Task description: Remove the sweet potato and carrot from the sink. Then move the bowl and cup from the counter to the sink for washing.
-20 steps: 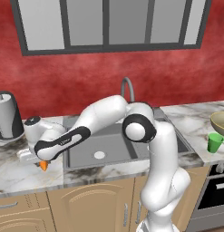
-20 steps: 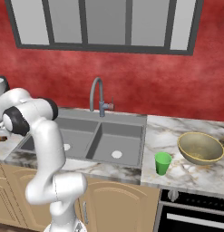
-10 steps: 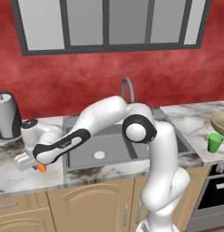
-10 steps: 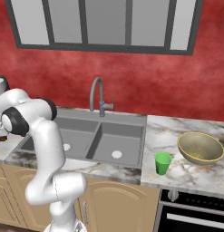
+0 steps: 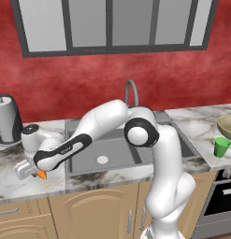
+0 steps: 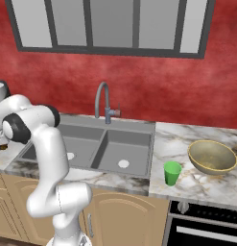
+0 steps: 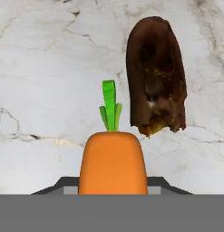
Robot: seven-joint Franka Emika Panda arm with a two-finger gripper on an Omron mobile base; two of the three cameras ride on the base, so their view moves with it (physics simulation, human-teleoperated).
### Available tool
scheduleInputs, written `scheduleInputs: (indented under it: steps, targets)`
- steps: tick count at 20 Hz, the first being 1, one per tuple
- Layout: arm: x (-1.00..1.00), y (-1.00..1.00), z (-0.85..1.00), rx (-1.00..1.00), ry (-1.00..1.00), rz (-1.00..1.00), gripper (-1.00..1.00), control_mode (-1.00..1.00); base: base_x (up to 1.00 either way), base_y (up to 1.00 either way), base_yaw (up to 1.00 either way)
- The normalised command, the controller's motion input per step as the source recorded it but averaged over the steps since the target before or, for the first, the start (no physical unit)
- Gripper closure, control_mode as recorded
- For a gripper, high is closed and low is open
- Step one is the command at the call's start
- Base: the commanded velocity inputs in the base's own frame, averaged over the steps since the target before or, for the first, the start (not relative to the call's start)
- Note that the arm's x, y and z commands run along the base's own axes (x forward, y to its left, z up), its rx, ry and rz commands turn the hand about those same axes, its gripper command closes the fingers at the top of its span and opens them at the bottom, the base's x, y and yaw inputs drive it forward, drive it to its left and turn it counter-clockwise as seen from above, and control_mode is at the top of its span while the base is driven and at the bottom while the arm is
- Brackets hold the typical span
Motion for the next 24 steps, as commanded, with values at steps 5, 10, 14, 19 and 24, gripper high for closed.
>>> scheduleInputs:
  steps: [5,10,14,19,24]
  targets:
    - [0.01,0.14,-0.16,0.01,0.0,0.11,1.0,-1.0,0.0,0.0,0.0]
    - [0.05,0.16,-0.16,0.01,0.0,0.09,1.0,-1.0,0.0,0.0,0.0]
    - [0.09,0.13,-0.08,0.0,0.0,0.06,1.0,-1.0,0.0,0.0,0.0]
    - [0.1,0.12,-0.13,0.0,0.0,0.06,1.0,-1.0,0.0,0.0,0.0]
    - [0.12,0.12,-0.13,0.0,0.0,0.05,1.0,-1.0,0.0,0.0,0.0]
